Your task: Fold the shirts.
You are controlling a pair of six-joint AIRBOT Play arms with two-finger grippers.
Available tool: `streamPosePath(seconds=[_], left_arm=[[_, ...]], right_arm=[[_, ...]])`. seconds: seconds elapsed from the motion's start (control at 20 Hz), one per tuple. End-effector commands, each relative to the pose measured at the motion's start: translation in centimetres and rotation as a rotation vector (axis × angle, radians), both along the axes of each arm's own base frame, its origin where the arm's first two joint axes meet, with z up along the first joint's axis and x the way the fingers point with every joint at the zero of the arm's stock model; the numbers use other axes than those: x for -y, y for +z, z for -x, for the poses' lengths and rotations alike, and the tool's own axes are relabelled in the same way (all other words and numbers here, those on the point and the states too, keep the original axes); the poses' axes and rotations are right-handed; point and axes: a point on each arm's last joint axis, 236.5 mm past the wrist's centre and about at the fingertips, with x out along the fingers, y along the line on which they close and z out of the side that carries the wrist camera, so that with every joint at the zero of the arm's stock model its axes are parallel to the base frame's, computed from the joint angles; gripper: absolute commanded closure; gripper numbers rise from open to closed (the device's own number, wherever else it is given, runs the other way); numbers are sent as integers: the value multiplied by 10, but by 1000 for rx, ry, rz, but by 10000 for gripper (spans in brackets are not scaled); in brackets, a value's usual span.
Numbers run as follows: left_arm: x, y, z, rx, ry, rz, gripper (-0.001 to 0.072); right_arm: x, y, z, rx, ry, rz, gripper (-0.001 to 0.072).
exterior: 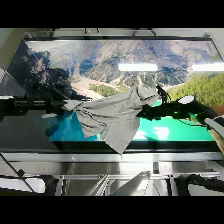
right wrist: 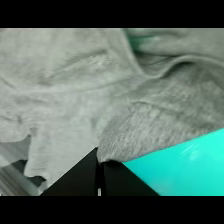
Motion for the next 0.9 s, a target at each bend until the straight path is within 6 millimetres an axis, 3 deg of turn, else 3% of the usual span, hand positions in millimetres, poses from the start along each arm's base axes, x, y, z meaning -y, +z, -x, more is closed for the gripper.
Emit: streamPosePath(seconds=[0.0, 0.1, 0.2, 0.3, 0.35, 0.4, 0.5, 0.55, 0.7, 0.8, 0.85], left_arm=[[-8, 130, -3, 215, 60, 357, 688], [-22, 217, 15, 364, 72, 538, 688], [-34, 301, 47, 584, 70, 684, 688], [-47, 380, 86, 820, 94, 820, 688], [-56, 424, 119, 972, 102, 912, 688], [-64, 456, 152, 1093, 101, 986, 688], [-71, 497, 215, 1269, 70, 1084, 694], [-64, 508, 240, 1318, 41, 1086, 695], [-29, 521, 288, 1411, -25, 1008, 697], [-11, 523, 290, 1401, -13, 945, 707], [2, 514, 269, 1338, 17, 847, 707]], right_arm=[[2, 102, -8, 203, 54, -84, 695], [25, 201, -23, 464, -11, -90, 696], [50, 313, -16, 753, -104, -104, 695], [72, 405, 12, 1022, -185, -71, 695], [81, 440, 31, 1133, -221, -35, 695], [86, 466, 49, 1219, -251, -4, 695], [91, 508, 89, 1374, -311, 56, 695], [92, 521, 105, 1433, -340, 76, 695], [80, 541, 149, 1550, -350, 114, 695], [78, 540, 152, 1556, -343, 118, 695], [78, 533, 144, 1523, -325, 115, 696]])
